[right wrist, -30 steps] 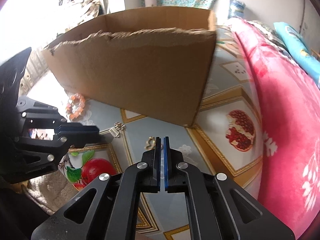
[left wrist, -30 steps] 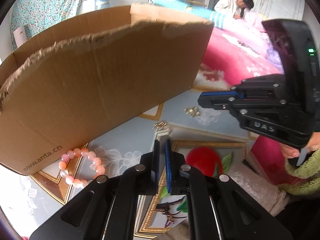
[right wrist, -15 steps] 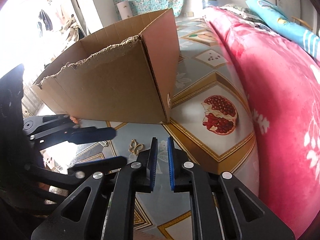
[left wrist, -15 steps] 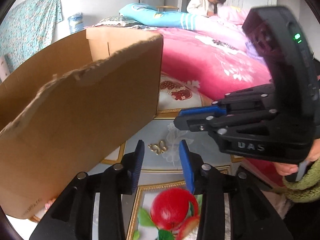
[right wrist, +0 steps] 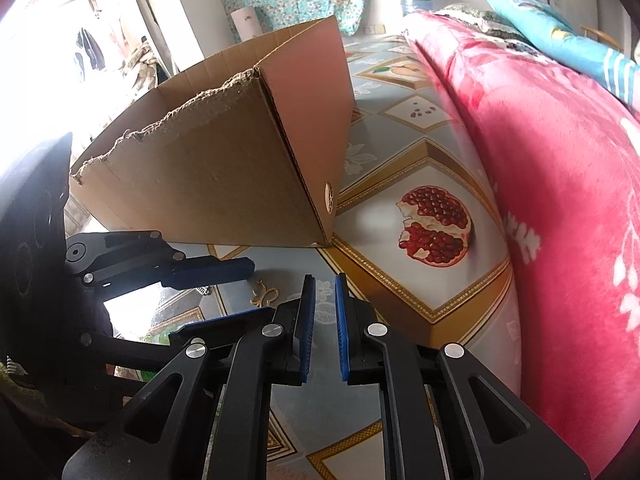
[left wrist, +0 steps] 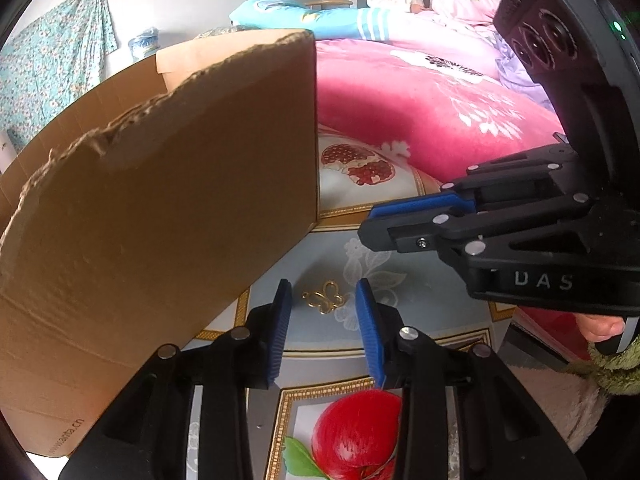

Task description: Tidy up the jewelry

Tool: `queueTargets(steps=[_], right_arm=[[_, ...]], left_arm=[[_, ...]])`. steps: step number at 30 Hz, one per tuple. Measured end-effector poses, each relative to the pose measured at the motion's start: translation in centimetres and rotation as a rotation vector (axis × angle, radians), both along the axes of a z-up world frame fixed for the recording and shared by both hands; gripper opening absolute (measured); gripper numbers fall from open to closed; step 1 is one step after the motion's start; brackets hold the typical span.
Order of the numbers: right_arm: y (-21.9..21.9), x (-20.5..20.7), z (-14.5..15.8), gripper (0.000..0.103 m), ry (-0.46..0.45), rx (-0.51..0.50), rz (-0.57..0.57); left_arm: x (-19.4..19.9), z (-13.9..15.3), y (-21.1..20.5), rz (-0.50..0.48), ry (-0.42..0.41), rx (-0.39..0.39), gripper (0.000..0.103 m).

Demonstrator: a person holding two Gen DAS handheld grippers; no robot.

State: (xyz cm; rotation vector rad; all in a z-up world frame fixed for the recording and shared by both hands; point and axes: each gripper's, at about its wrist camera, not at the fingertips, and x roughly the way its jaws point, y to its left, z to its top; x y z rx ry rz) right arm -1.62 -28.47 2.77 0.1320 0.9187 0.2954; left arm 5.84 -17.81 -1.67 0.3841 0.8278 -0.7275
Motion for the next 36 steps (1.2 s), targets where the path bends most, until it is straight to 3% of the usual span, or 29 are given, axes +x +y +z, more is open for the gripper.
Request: queueTargets(steps=[3,9,23,26,36], right_arm=[[0.0,-0.3,0.1,0.01,0.0,0.003,-0.001],[0.0,-0.4,0.3,0.01,-0.006,0.002,0.0],[0.1,-0.4,0.6,0.01,-0.014,-0.004,0.002],[0.2,-0.3,0.7,0.01,-0.014,-0.004,0.006],[0.3,-0.4,1.0,0.01,-0.023,-0.005,0.011]], left_arm=[[-0.4,0.1,0.4,-0.008,-0.008,0.005,0.017],[-0.6,0.2,0.1,-0.015,-0.014,0.006,0.011],[-1.4,0.2,0.5,-0.022,-0.005,0.002,0.01],[-1.5,0.3,0.6,-0.022,0.004,0.0,0.0],[-2.2,1.1,1.3,-0.017,-0.002,-0.024,0.0]])
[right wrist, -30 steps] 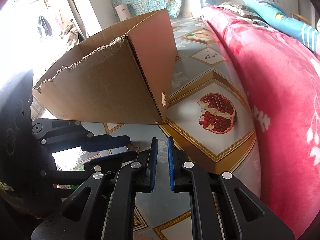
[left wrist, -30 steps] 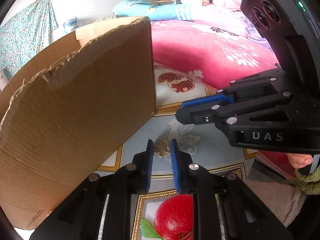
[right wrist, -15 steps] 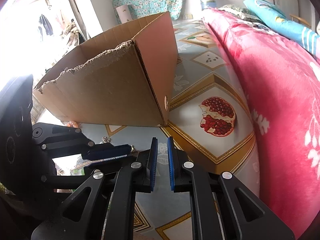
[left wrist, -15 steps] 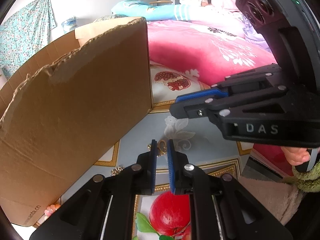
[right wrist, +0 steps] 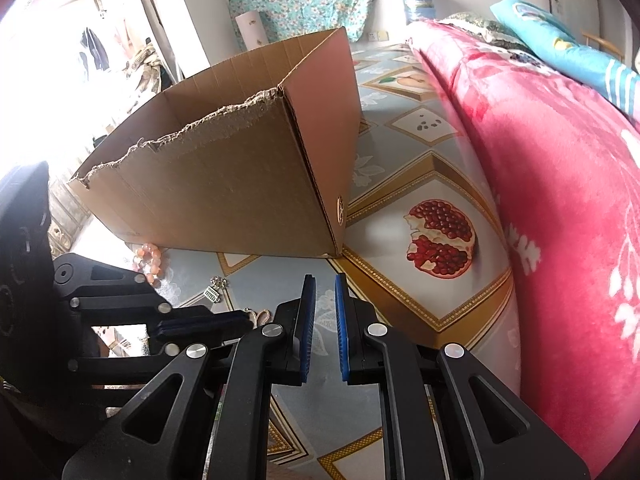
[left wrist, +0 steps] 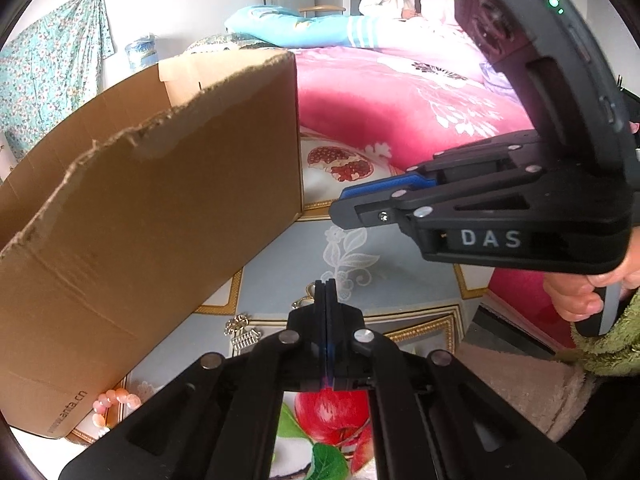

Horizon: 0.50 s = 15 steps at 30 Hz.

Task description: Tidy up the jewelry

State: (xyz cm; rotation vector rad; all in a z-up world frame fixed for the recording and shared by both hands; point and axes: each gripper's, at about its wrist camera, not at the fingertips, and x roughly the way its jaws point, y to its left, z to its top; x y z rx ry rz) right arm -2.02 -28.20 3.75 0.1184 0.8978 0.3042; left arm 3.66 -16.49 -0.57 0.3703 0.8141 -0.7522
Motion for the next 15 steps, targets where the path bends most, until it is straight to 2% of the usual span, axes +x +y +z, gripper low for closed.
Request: queueTargets(steps=[7,11,15], right_arm=[[0.1,0.02,0.05,0.01,-0.003,0.0,0.003],[0.16,-0.17,0.05,0.01,-0.005,0.003,0.001],[0.1,-0.23,0.0,0.01,-0.004,0.005,-0.002]], left_arm=[[-0.24,0.09,0.22,0.017,0.007,0.012,0.001],[0.16,-0.21,0.01,0.042,0.017,0.027,0.023],[0.56,-0.32,-0.14,0.052,0.03,0.018,0.028]])
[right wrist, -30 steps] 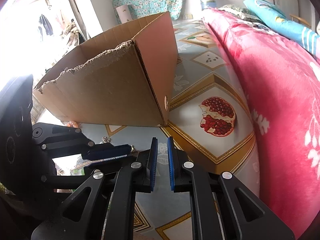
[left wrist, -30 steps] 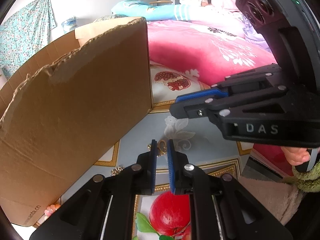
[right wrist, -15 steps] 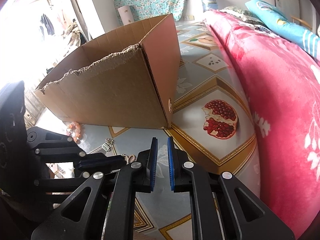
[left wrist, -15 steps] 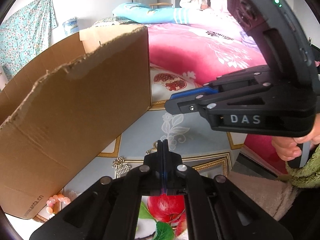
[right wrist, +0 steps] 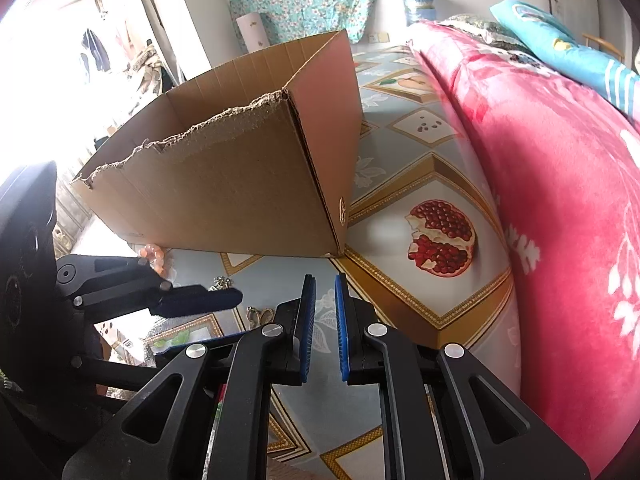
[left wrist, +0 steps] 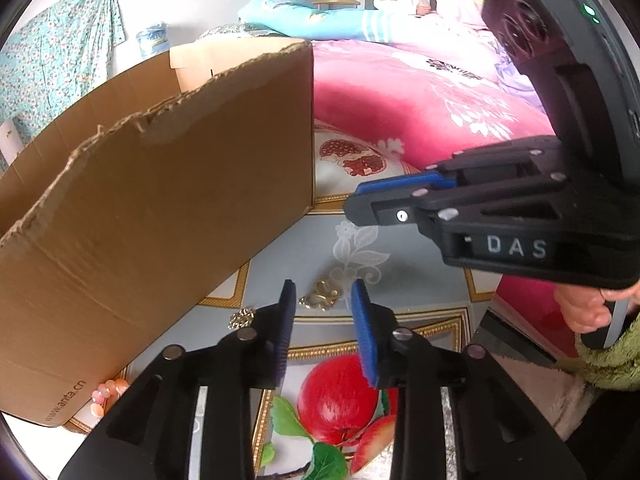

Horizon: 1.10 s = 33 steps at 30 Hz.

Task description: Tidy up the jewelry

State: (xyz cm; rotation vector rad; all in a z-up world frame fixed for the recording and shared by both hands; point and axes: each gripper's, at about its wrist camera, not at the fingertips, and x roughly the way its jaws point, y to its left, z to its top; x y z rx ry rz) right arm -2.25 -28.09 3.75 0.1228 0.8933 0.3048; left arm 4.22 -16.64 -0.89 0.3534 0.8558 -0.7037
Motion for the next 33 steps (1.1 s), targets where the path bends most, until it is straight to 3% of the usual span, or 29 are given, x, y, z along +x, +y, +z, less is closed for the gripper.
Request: queueTargets(steps=[9,13,16,33], right_arm=[[-0.5,0.0,-0.3,0.01,0.003,0.01,-0.012],[-0.7,0.0,-0.4,0.01,0.003,0.014,-0.015],[-0.7,0.1,-0.4,0.01,0.002,0.016,-0.015],[-0.9,-0.2,0.0,0.01,-0.009,0.015,-0.017]], left_arm=[[0.2,-0.6,-1.0,0.052,0.0,0.033,0.028],[0.0,-0.6,-1.5,0.066,0.008,0.043,0.019],[-0.2,-0.5,-1.7,0.071,0.009,0.056,0.019],[-0.7,0.4,0.0,0.07,0.037,-0.006,0.018]])
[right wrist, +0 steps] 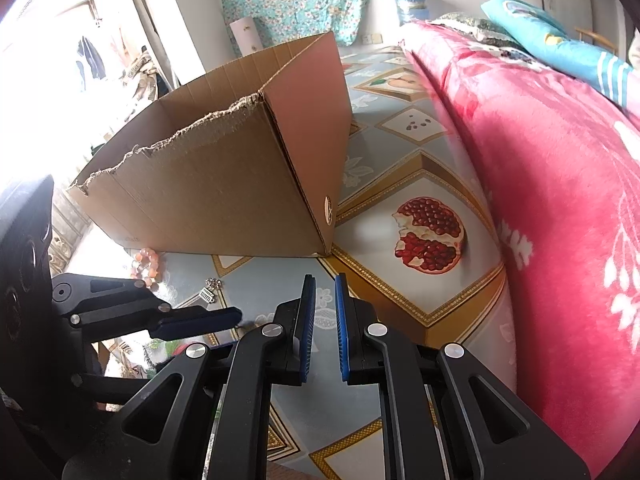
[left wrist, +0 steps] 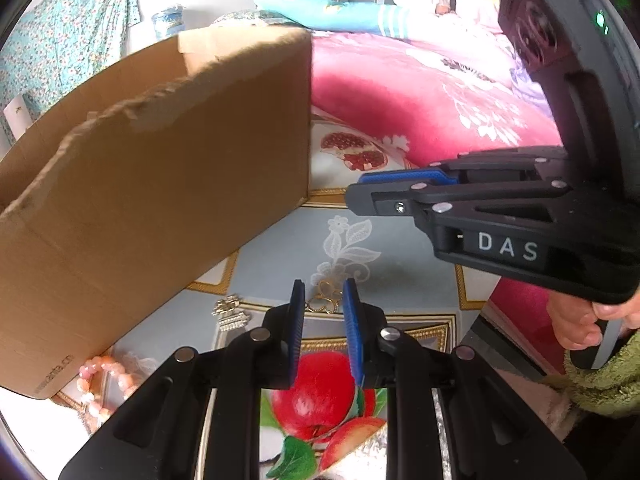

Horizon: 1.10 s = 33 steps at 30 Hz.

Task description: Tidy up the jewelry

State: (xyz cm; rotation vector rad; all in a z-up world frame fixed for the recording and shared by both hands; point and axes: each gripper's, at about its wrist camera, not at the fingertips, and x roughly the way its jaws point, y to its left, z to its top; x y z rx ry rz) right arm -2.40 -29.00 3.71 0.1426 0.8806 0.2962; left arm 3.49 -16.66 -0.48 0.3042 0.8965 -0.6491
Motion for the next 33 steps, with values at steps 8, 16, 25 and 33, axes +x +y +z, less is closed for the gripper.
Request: queueTargets(steps=[8,16,25,33], right_arm=[[3.5,-0.4,-0.3,0.021,0.013,0.014,0.145],[8.1,0.0,-1.0,0.021,0.015,-0.038,0.26],[11.8,0.2,-1.5,0.019,-0.006,-0.209,0.314],[12.2,0.0,-1.5,0.003,0.007,-0.238,0.338]], left_arm=[[-0.3,2.2,5.6,0.128,-0.044,-0.031,0.018],[0.2,2.7,9.8,0.24,-0.062,-0.038,0.018],[0.4,2.3,10.7,0.248,-0.051,-0.06,0.018],[0.6,2.3,10.7,0.254,-0.052,-0.072,0.018]])
